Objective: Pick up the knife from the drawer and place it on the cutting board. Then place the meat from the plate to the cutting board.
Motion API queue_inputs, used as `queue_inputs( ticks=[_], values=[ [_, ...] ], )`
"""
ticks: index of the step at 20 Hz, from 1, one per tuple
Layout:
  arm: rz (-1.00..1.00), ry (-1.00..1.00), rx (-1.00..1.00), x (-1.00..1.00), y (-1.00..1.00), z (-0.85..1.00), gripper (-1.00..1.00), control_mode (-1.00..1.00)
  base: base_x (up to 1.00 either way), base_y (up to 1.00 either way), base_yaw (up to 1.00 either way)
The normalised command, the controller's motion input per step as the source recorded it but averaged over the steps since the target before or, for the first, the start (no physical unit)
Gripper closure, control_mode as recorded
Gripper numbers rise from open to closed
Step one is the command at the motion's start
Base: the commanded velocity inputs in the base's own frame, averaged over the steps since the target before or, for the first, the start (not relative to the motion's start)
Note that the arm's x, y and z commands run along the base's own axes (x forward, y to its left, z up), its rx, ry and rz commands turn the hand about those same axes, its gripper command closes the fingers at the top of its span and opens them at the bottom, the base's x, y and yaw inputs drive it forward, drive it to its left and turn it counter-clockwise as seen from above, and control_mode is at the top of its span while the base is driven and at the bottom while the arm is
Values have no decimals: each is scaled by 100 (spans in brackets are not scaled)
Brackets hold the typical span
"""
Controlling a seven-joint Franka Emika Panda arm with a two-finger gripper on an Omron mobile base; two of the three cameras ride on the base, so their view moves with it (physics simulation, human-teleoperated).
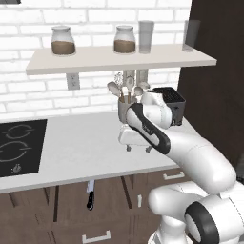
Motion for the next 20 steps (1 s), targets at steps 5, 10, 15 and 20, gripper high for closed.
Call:
queue_inputs(
  ticks=[5,10,15,20],
  values=[
    [-4,14,1,3,91,-56,-100,-100,0,0,0],
    [0,15,-5,0,36,-46,-100,-100,0,0,0],
    [0,10,-9,3,15,-15,-100,-100,0,0,0],
    [0,0,-3,-3,7,0,-100,-100,0,0,0]
  ],
)
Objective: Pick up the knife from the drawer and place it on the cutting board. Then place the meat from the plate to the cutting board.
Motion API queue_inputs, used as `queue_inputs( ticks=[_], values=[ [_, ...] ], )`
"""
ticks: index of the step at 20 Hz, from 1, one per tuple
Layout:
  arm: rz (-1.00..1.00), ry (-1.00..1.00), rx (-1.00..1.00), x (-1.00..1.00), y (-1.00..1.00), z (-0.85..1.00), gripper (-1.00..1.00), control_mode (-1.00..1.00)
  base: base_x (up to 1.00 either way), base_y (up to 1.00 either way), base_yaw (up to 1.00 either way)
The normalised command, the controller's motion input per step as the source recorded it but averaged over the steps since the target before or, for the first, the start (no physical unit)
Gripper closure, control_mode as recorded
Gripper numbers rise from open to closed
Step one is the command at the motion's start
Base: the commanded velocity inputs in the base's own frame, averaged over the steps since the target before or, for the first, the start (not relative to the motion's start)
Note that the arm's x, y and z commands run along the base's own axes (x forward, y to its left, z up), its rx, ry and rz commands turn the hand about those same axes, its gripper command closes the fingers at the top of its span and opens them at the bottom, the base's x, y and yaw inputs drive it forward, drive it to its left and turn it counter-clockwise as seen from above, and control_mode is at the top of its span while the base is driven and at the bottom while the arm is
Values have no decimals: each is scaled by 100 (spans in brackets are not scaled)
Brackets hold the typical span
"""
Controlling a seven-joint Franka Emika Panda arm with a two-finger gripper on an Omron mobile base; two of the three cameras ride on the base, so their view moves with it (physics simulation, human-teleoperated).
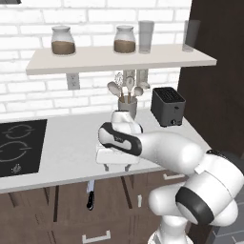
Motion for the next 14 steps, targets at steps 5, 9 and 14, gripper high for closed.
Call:
queue_inputs(
  ticks=[5,9,14],
  values=[
    [0,0,0,-14,1,-5,-100,-100,0,0,0],
    [0,2,0,-17,0,-12,-100,-100,0,0,0],
    [0,3,0,-15,0,-11,-100,100,-13,0,0]
  ],
)
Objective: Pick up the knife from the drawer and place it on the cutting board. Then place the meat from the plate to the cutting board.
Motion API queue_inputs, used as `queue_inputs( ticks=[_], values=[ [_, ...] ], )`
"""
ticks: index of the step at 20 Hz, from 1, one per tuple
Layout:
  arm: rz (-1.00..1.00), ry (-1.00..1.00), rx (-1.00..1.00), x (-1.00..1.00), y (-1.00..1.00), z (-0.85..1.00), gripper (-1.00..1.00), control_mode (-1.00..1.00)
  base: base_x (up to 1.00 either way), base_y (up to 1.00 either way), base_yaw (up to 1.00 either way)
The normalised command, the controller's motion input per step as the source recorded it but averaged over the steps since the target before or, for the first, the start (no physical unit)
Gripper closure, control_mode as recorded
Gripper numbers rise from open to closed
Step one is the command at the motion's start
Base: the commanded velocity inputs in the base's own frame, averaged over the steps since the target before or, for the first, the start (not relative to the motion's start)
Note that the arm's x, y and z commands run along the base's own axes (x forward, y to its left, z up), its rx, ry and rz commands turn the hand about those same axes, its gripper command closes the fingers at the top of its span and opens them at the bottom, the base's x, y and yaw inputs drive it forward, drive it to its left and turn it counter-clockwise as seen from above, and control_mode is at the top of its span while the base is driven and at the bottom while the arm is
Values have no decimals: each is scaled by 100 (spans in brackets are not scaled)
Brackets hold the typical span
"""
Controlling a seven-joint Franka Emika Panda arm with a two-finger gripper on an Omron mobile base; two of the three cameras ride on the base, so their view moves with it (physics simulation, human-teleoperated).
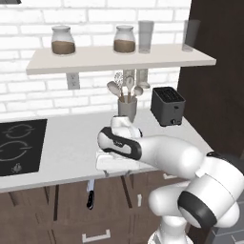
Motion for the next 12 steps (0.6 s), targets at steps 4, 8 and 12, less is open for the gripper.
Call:
queue_inputs(
  ticks=[4,8,12],
  values=[
    [0,0,0,0,0,0,-100,100,0,-14,3],
    [0,0,0,0,0,0,-100,100,9,-33,3],
    [0,0,0,0,0,0,-100,100,15,-34,1]
  ],
)
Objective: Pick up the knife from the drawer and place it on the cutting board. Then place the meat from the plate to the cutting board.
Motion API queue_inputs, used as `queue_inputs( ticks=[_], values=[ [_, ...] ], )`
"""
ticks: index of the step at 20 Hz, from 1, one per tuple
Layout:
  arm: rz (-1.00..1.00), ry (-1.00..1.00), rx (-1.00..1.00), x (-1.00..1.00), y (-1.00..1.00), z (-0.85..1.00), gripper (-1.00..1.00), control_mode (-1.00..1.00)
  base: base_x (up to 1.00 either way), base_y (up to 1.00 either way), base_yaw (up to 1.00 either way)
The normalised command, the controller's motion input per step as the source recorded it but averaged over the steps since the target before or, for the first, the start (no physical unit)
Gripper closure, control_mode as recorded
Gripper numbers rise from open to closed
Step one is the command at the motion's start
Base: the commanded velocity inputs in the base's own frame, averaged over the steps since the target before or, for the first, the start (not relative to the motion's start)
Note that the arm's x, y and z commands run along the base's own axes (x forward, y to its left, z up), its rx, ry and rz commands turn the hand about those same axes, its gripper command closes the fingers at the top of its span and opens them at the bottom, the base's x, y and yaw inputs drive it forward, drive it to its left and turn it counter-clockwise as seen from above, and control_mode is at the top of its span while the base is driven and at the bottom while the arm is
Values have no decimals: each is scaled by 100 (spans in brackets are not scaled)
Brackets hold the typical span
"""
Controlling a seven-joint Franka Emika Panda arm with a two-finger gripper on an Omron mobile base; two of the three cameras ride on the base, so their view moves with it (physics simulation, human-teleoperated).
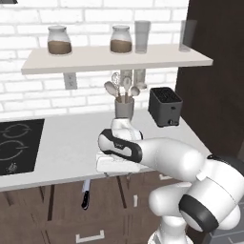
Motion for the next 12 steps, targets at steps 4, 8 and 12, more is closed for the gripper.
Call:
queue_inputs(
  ticks=[4,8,12],
  values=[
    [0,0,0,0,0,0,-100,100,3,-41,0],
    [0,0,0,0,0,0,-100,100,7,-25,0],
    [0,0,0,0,0,0,-100,100,9,-11,0]
  ],
)
